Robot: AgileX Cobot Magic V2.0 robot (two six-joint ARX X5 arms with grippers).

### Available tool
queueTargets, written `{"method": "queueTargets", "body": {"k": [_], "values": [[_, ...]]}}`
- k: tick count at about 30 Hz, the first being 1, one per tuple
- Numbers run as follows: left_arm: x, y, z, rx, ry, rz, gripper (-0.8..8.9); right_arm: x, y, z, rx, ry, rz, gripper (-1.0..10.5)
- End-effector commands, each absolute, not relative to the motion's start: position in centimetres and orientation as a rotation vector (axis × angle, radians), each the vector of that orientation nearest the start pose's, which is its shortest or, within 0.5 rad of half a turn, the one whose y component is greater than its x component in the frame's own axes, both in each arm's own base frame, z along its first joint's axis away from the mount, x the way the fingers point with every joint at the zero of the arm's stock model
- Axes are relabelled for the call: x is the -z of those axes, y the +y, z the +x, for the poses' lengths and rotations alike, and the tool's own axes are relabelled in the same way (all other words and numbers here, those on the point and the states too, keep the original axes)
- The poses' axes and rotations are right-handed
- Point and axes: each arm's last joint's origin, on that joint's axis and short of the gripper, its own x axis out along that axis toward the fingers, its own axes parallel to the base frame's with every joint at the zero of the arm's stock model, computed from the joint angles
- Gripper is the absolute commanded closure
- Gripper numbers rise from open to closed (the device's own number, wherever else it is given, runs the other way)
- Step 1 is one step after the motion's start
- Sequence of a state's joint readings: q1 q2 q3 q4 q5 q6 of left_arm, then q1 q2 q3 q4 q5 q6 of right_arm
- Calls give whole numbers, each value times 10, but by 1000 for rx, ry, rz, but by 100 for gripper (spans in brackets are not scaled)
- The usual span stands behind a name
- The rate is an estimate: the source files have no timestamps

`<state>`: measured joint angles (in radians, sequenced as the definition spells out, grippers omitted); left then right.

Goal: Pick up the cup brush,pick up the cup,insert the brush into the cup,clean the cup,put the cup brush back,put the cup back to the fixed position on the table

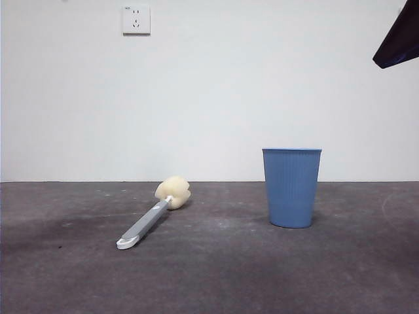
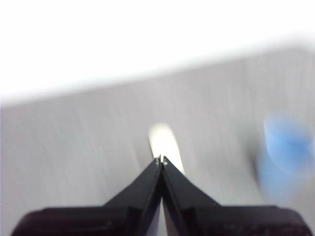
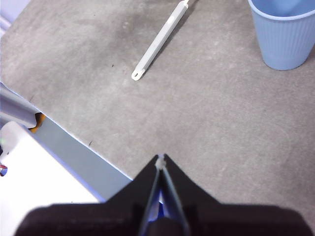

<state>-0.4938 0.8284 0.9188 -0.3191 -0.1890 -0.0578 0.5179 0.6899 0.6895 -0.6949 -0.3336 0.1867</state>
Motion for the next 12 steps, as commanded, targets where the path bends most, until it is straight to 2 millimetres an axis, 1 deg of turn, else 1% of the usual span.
{"method": "queueTargets", "body": {"k": [1,2,3,4,5,8,12], "values": [[-361,-47,142,195,81,-1,817,-272,75,112,-750,778,102,946],[-358,-37,134,146,34,-15,817,-272,75,112,-750,778,102,946],[-351,-26,124,88,-14,-24,817,-272,75,112,-750,778,102,946],[-342,-19,117,42,-44,-29,817,-272,75,112,-750,778,102,946],[-328,-12,108,-9,-65,-31,817,-272,75,112,-750,778,102,946],[-296,-3,98,-99,-87,-33,817,-272,75,112,-750,778,102,946],[-254,1,92,-140,-74,-51,817,-272,75,112,-750,778,102,946]]}}
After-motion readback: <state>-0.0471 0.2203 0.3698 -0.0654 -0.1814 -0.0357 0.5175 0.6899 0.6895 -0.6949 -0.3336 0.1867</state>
